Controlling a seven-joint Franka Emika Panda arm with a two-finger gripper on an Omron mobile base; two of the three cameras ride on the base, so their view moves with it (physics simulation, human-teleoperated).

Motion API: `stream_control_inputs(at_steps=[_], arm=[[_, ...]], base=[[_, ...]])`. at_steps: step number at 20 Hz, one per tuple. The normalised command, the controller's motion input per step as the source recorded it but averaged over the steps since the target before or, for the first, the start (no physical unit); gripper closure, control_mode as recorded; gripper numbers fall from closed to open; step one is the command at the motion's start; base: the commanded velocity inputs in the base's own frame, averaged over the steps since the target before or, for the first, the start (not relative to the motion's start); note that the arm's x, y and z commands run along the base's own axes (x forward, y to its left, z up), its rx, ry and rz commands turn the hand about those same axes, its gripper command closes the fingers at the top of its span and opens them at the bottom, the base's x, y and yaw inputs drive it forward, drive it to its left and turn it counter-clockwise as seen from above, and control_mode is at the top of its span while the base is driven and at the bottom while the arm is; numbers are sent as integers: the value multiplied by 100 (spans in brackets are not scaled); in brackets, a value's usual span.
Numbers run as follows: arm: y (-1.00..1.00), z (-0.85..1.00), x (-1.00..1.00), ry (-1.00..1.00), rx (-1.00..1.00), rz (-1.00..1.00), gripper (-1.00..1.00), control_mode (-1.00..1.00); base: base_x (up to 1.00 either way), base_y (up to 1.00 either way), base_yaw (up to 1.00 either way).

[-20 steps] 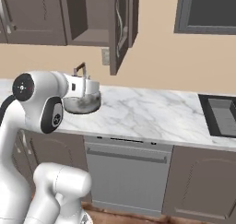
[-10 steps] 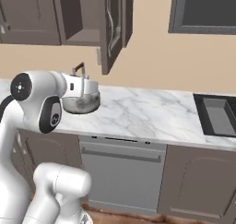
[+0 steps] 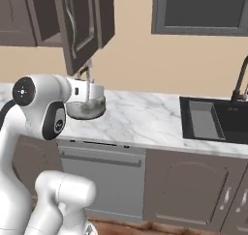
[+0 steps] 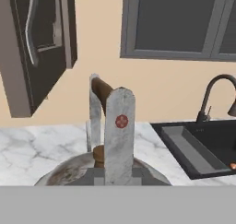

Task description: Open the cabinet, pick the kettle from the cabinet, and place it in the sink.

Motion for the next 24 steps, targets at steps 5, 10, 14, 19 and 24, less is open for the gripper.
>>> stream_control_inputs(at_steps=[5,10,14,19,24], arm=[[0,0,0,0,0,0,100,100],[0,0,0,0,0,0,100,100],[0,0,0,0,0,0,100,100],[0,0,0,0,0,0,100,100],[0,0,0,0,0,0,100,100]], base=[[4,-63,0],[16,-66,0],[28,-62,0],[37,-57,0],[40,-55,0]])
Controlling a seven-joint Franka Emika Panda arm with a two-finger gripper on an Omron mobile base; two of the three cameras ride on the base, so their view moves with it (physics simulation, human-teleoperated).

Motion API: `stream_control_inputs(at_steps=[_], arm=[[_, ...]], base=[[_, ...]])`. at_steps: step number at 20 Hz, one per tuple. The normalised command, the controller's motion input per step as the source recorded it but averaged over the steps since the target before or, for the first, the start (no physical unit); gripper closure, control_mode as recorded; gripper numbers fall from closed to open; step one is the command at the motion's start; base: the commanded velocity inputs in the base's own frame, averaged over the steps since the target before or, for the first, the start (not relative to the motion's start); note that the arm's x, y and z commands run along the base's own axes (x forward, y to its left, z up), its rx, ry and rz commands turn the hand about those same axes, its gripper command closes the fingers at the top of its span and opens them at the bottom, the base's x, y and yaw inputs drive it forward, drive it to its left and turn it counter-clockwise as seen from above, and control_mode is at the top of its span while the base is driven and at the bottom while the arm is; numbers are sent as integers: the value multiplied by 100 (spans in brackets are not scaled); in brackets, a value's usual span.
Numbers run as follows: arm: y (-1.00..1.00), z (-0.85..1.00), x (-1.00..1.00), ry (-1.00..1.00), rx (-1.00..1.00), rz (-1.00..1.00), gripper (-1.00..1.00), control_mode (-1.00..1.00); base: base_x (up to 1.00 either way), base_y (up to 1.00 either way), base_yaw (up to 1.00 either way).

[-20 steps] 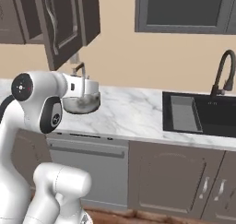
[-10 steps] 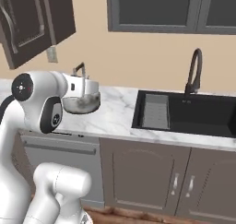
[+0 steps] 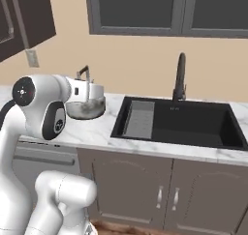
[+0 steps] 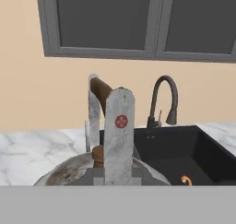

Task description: Open the cabinet, pick the kettle from the cabinet, and place it in the sink.

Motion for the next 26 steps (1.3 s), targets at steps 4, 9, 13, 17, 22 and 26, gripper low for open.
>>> stream_control_inputs(at_steps=[4,9,13,17,22,26], arm=[[0,0,0,0,0,0,100,100],[0,0,0,0,0,0,100,100],[0,0,0,0,0,0,100,100],[0,0,0,0,0,0,100,100],[0,0,0,0,0,0,100,100],[0,0,0,0,0,0,100,100]], base=[[40,-55,0],[37,-54,0],[33,-55,1],[26,-58,3],[10,-58,5],[13,-56,4]])
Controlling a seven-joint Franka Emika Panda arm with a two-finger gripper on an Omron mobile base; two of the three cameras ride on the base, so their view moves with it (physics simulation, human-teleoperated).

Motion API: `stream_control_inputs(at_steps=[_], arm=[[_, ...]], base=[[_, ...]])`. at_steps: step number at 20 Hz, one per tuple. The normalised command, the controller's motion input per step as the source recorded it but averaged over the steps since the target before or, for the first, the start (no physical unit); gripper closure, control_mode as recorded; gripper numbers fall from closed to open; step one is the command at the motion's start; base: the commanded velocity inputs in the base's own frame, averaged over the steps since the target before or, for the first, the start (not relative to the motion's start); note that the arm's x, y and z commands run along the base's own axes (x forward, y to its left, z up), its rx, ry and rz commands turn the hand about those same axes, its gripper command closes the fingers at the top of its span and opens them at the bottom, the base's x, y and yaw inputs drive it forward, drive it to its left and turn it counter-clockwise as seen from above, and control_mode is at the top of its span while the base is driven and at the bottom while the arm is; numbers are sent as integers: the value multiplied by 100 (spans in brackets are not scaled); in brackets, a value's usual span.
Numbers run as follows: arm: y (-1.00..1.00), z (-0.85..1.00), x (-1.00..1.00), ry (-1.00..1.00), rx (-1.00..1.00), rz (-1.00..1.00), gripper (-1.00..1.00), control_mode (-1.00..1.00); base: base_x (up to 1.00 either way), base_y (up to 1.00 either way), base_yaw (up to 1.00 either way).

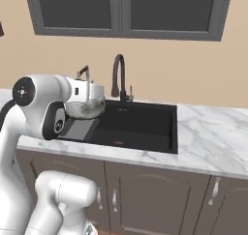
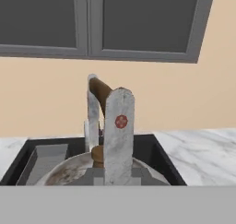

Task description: Open the cabinet, pick the kettle from the cabinet, and place it in the sink.

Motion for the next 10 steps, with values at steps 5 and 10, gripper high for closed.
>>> stream_control_inputs(at_steps=[5,10], arm=[[0,0,0,0,0,0,100,100],[0,0,0,0,0,0,100,100]], base=[[19,-60,3],[14,-60,5]])
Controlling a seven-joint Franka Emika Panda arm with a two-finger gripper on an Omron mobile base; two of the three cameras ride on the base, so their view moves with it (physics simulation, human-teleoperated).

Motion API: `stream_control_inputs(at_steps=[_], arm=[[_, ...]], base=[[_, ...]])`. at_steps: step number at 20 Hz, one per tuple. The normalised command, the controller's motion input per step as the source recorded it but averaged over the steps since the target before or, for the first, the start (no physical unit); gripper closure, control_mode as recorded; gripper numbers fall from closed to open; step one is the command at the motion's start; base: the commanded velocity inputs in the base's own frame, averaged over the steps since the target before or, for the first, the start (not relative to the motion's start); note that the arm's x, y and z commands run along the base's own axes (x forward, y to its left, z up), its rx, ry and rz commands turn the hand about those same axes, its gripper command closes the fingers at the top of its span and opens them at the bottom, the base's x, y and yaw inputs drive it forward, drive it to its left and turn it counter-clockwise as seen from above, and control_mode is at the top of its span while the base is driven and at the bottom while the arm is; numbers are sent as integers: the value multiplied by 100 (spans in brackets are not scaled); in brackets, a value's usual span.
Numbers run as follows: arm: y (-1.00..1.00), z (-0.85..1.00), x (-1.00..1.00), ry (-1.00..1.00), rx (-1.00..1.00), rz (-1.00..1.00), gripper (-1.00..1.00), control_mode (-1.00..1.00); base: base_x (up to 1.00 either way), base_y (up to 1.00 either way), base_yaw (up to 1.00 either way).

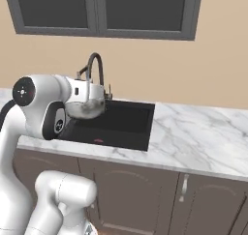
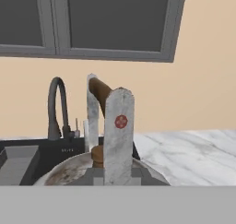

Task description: Open the cabinet, pick the kettle from the cabinet, and place it in the sink.

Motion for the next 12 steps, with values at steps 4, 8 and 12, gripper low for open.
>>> stream_control_inputs(at_steps=[4,8,12], arm=[[0,0,0,0,0,0,100,100],[0,0,0,0,0,0,100,100],[0,0,0,0,0,0,100,100]], base=[[30,-48,9],[38,-40,14],[18,-30,8]])
